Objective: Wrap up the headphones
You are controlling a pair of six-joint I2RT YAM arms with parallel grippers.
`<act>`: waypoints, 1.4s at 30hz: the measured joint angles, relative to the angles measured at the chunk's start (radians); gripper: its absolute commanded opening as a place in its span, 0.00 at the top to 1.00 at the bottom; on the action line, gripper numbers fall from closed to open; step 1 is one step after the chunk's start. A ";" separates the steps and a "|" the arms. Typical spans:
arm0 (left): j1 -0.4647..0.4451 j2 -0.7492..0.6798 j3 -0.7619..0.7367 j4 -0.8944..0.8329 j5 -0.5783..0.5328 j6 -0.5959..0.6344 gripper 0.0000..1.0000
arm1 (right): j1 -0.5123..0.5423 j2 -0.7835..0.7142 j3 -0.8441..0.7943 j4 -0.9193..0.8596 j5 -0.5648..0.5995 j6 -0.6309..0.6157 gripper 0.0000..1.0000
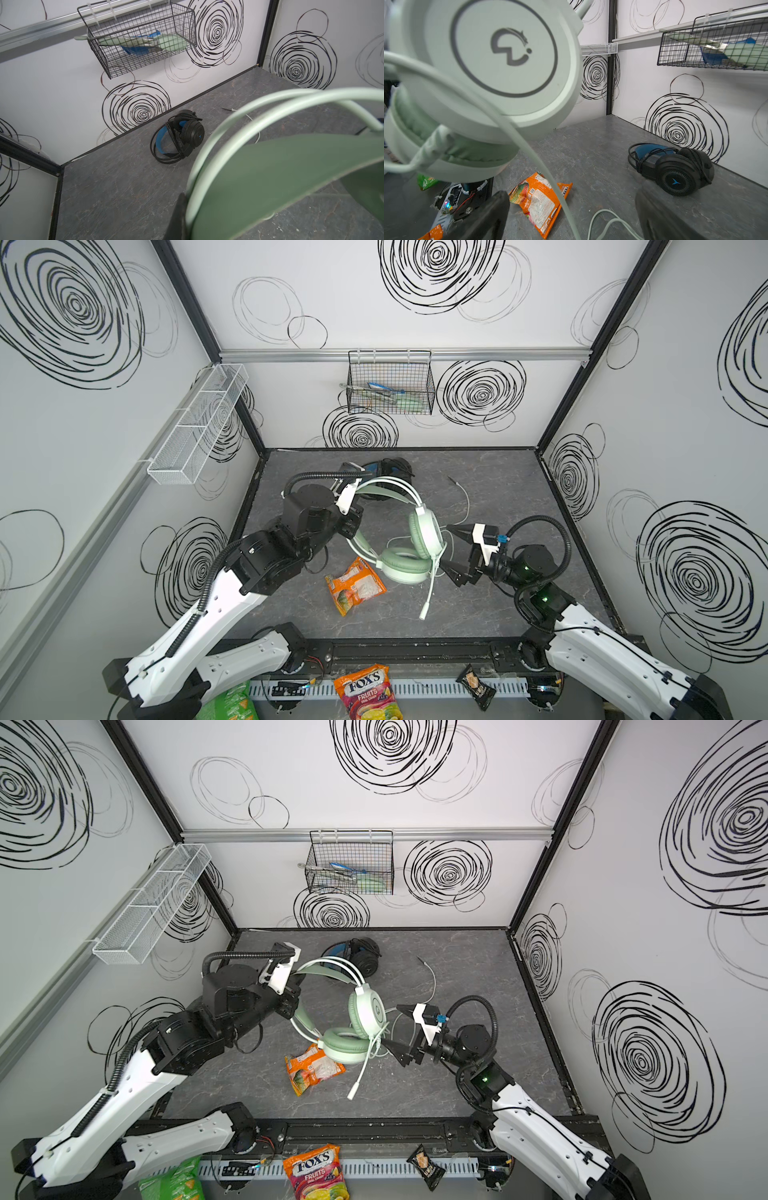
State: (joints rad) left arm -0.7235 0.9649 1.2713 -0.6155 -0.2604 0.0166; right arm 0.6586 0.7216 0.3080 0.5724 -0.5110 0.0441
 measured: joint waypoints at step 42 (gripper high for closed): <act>0.070 -0.033 -0.164 0.067 -0.137 0.041 1.00 | 0.157 -0.106 0.346 -0.373 0.569 -0.226 1.00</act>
State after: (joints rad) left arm -0.6533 0.9321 1.1069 -0.5484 -0.3969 0.0574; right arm 0.8158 0.6155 0.6544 0.1989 0.0578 -0.1822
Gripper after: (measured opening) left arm 0.092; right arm 0.058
